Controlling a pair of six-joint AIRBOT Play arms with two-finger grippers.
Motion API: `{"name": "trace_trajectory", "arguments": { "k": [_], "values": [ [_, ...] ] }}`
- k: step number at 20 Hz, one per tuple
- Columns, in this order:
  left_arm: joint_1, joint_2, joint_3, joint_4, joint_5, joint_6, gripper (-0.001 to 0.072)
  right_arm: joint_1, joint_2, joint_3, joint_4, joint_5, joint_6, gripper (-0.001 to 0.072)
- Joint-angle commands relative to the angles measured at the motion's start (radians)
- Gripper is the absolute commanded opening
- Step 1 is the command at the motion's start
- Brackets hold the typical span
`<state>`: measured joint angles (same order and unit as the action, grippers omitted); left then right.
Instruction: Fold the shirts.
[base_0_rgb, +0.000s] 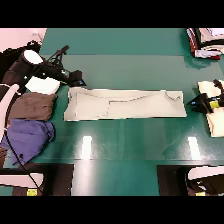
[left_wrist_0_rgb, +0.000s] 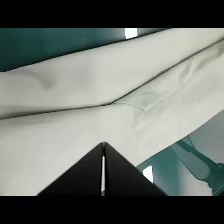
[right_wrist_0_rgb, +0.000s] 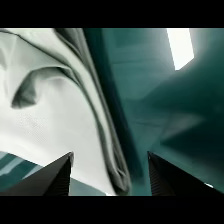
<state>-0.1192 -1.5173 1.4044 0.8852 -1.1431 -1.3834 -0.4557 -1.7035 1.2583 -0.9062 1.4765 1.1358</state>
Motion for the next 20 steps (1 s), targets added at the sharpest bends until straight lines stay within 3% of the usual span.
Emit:
{"name": "trace_trajectory", "arguments": {
  "k": [1,3,4,6,7,11,15,20],
  "values": [
    [-0.096,-0.002,0.001,0.001,0.081,-0.006,0.0027,0.037,-0.066,-0.031,0.093,-0.027,-0.047,0.0552],
    [-0.146,-0.011,0.001,0.001,0.108,-0.017,0.0026,0.084,-0.087,-0.031,0.095,-0.062,-0.047,0.0549],
    [-0.170,-0.021,0.002,0.001,0.117,-0.032,0.0026,0.103,-0.092,-0.031,0.096,-0.072,-0.047,0.0454],
    [-0.215,-0.052,0.002,-0.002,0.135,-0.044,0.0026,0.133,-0.091,-0.030,0.096,-0.091,-0.076,0.0136],
    [-0.240,-0.074,0.003,-0.005,0.153,-0.060,0.0026,0.143,-0.087,-0.030,0.102,-0.087,-0.101,0.0017],
    [-0.333,-0.170,0.040,-0.032,0.194,-0.061,0.0025,0.162,0.024,-0.030,0.132,-0.088,-0.109,0.0016],
    [-0.397,-0.296,0.160,-0.033,0.181,-0.084,0.0025,0.178,0.220,-0.030,0.338,-0.055,-0.105,0.0016],
    [-0.442,-0.415,0.255,-0.039,0.169,-0.110,0.0025,0.306,0.378,0.036,0.399,-0.041,-0.032,0.0016]
  ]
}}
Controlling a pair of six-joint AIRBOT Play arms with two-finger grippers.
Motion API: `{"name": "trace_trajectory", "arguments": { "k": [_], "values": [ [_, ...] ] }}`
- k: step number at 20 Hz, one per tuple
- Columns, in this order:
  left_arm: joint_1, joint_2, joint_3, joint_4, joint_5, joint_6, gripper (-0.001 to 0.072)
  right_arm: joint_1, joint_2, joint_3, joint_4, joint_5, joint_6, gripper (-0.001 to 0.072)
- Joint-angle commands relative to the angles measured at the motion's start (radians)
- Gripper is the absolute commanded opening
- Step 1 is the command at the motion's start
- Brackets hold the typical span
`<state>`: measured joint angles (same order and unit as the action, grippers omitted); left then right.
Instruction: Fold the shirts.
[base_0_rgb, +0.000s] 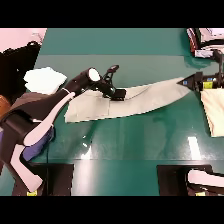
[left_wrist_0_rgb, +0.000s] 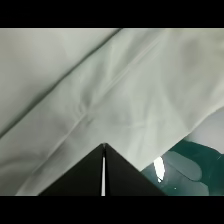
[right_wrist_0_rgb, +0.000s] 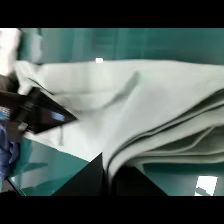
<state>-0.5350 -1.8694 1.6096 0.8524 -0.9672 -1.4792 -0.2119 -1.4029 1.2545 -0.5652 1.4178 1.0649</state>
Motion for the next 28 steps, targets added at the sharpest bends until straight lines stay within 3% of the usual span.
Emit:
{"name": "trace_trajectory", "arguments": {
  "k": [1,9,13,17,24,25,27,28],
  "values": [
    [-0.033,-0.074,0.054,-0.007,-0.014,-0.014,0.0026,0.097,0.086,0.084,0.057,0.024,0.048,0.0016],
    [-0.031,-0.080,0.068,0.016,-0.074,-0.014,0.0025,0.309,0.087,0.316,-0.011,0.026,0.129,0.0016],
    [0.019,-0.035,0.180,0.139,-0.185,-0.016,0.0024,0.405,0.087,0.354,-0.010,-0.003,0.129,0.0016],
    [0.168,0.053,0.320,0.235,-0.335,-0.013,0.0026,0.565,0.000,0.438,-0.010,-0.025,0.128,0.0017],
    [0.484,0.224,0.436,0.276,-0.519,-0.010,0.0026,0.975,-0.397,0.729,-0.011,-0.203,0.105,0.0024],
    [0.518,0.243,0.435,0.276,-0.529,-0.010,0.0027,1.015,-0.458,0.772,-0.013,-0.207,0.105,0.0140],
    [0.562,0.274,0.434,0.276,-0.537,-0.010,0.0027,1.061,-0.539,0.818,-0.011,-0.216,0.105,0.0623],
    [0.576,0.288,0.434,0.276,-0.536,-0.010,0.0026,1.064,-0.563,0.819,-0.012,-0.208,0.105,0.0652]
  ]
}}
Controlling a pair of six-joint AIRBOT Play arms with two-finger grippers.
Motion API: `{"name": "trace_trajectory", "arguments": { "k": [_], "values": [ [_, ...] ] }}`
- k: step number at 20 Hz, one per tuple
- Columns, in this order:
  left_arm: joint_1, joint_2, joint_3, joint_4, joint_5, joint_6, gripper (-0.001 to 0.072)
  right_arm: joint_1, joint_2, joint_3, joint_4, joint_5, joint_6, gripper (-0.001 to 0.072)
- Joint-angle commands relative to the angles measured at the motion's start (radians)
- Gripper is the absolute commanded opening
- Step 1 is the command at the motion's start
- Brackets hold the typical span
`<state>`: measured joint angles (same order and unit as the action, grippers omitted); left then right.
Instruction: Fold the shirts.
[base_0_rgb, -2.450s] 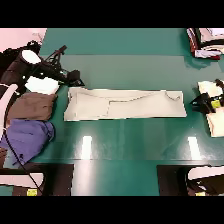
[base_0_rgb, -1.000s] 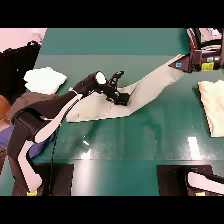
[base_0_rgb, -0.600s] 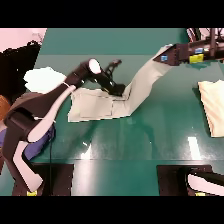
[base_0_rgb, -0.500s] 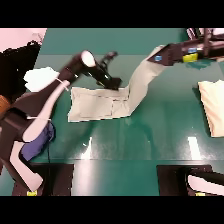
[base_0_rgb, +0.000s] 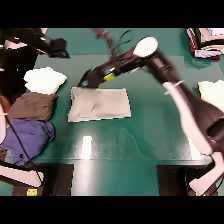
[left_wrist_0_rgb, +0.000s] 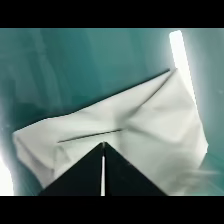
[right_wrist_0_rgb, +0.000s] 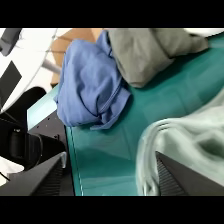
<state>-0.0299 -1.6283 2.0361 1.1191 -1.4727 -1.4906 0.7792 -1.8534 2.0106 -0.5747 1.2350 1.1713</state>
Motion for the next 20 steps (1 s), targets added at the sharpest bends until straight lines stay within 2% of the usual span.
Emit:
{"name": "trace_trajectory", "arguments": {
  "k": [1,2,6,7,8,12,15,16,18,19,20],
  "values": [
    [0.077,0.058,0.007,0.010,-0.030,0.003,0.0026,0.066,-0.131,0.063,-0.006,0.003,-0.001,0.0612],
    [0.076,0.064,0.007,0.015,-0.029,0.006,0.0026,0.046,-0.136,0.047,-0.004,0.035,0.000,0.0499],
    [0.073,0.073,0.007,0.010,-0.031,0.006,0.0026,-0.108,-0.078,-0.137,-0.004,0.175,0.025,0.0469],
    [0.073,0.073,0.007,0.010,-0.031,0.006,0.0026,-0.156,-0.050,-0.200,-0.005,0.196,0.025,0.0380],
    [0.073,0.073,0.007,0.010,-0.031,0.006,0.0026,-0.203,-0.021,-0.264,-0.005,0.204,0.024,0.0339],
    [0.073,0.073,0.007,0.010,-0.027,0.007,0.0026,-0.404,0.119,-0.537,-0.005,0.159,0.025,0.0337],
    [0.073,0.073,0.007,0.009,-0.008,0.011,0.0026,-0.506,0.204,-0.702,-0.004,0.018,0.025,0.0338],
    [0.073,0.073,0.007,0.003,-0.001,0.021,0.0026,-0.519,0.221,-0.742,-0.003,-0.027,0.024,0.0356],
    [0.073,0.073,0.007,-0.002,0.006,0.026,0.0026,-0.511,0.229,-0.799,0.005,-0.102,0.023,0.0701],
    [0.073,0.073,0.004,-0.003,0.010,0.032,0.0026,-0.497,0.216,-0.813,0.006,-0.121,0.023,0.0714],
    [0.073,0.072,0.003,-0.003,0.010,0.033,0.0026,-0.476,0.199,-0.814,0.006,-0.122,0.023,0.0694]
  ]
}}
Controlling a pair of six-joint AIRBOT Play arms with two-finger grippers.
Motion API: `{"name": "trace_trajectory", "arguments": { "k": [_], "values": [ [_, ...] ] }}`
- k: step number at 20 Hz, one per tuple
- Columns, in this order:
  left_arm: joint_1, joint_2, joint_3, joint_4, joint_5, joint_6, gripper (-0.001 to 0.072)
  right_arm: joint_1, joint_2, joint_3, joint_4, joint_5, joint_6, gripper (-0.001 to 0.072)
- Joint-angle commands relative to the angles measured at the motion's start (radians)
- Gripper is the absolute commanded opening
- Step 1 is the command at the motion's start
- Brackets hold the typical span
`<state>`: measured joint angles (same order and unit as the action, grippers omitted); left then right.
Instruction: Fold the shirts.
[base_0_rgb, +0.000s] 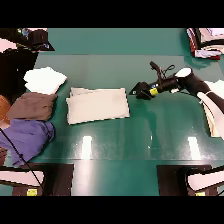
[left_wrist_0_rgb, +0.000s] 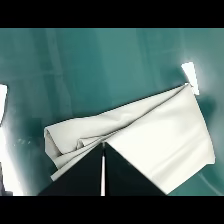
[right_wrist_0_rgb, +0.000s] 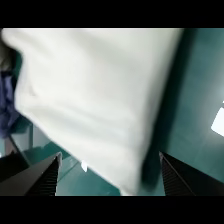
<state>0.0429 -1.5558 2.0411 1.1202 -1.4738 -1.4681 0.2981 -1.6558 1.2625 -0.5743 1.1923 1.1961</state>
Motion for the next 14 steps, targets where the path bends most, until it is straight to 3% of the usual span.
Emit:
{"name": "trace_trajectory", "arguments": {
  "k": [1,8,10,11,12,13,14],
  "values": [
    [0.000,0.000,-0.006,-0.005,0.013,0.011,0.0026,0.032,-0.022,-0.059,0.006,-0.080,-0.002,0.0691],
    [0.000,0.000,-0.008,-0.013,0.015,0.029,0.0026,0.237,-0.223,0.149,0.006,-0.090,0.027,0.0577],
    [0.000,0.000,-0.008,-0.034,0.016,0.029,0.0026,0.265,-0.258,0.206,0.005,-0.090,0.034,0.0397],
    [0.000,0.000,-0.008,-0.051,0.015,0.029,0.0026,0.270,-0.264,0.223,0.002,-0.090,0.034,0.0276],
    [0.000,0.000,-0.008,-0.066,0.015,0.029,0.0026,0.269,-0.263,0.233,-0.006,-0.091,0.033,0.0094],
    [-0.003,0.000,-0.008,-0.074,0.015,0.029,0.0025,0.265,-0.262,0.243,-0.007,-0.089,0.032,0.0018],
    [-0.015,0.000,-0.008,-0.071,0.016,0.030,0.0025,0.253,-0.262,0.257,-0.013,-0.077,0.032,0.0017]
  ]
}}
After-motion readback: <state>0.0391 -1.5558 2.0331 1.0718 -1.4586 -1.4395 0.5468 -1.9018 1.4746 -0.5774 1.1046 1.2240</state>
